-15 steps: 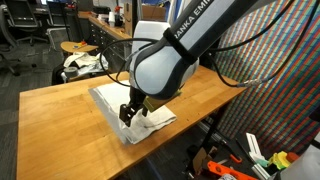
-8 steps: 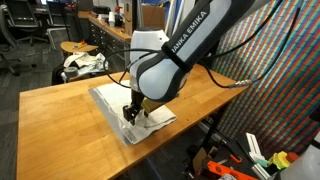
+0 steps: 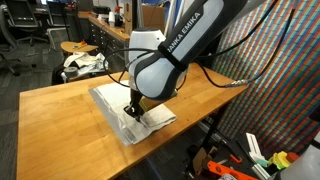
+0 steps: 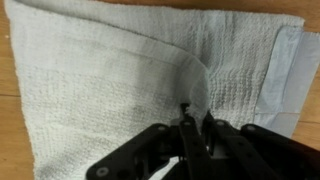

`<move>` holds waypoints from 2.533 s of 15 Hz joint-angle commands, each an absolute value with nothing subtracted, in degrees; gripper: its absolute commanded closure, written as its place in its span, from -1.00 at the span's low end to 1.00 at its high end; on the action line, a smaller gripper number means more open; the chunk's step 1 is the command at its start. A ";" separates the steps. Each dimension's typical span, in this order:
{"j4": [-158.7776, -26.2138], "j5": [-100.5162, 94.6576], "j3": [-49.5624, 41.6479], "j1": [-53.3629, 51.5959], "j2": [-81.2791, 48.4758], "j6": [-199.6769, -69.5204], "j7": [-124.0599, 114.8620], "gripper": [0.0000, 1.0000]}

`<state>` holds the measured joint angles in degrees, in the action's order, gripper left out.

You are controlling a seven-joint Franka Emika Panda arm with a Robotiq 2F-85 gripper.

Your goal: Fold the towel in half

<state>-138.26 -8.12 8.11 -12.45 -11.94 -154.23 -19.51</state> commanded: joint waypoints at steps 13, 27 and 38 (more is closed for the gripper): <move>-143.32 -3.18 11.74 -13.45 -4.50 -153.58 -16.49 0.93; -143.32 -1.62 11.39 -12.12 -2.72 -154.40 -15.57 0.92; -136.68 -2.46 8.02 -8.50 -12.44 -133.98 -2.83 0.93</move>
